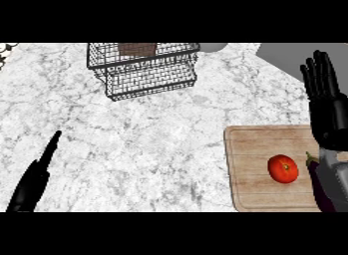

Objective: Pick the eggplant from the cutting board and place it in the tiered basket

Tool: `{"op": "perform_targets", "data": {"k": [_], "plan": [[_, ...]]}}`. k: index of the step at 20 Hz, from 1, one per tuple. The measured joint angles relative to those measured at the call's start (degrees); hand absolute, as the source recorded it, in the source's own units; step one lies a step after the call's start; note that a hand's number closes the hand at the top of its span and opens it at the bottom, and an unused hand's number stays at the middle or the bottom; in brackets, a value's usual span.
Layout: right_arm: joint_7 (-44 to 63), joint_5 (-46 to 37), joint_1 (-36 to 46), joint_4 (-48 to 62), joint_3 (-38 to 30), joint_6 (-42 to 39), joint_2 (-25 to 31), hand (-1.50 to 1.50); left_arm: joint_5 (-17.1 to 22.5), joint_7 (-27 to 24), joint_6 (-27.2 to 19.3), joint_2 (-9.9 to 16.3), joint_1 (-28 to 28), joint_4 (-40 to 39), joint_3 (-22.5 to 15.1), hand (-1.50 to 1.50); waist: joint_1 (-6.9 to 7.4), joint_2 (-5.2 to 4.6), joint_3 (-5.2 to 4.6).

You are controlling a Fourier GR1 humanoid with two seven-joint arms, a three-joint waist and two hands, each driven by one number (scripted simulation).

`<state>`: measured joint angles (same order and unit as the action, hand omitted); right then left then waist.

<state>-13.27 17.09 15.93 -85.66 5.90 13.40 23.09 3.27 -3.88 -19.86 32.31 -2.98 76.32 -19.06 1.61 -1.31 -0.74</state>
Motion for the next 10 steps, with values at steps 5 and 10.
{"op": "perform_targets", "data": {"k": [5,10], "plan": [[-3.99,1.49,-8.45,-4.19,-2.25,-6.41,4.77,1.5,5.44,2.5,3.06,-4.88,2.54,3.94,0.53,0.0,-2.93,1.25,0.58],[-7.9,1.2,-16.31,0.24,-12.22,0.54,6.18,-1.5,12.68,5.62,5.94,-9.79,5.87,7.37,1.62,0.0,-6.51,1.46,0.78]]}}
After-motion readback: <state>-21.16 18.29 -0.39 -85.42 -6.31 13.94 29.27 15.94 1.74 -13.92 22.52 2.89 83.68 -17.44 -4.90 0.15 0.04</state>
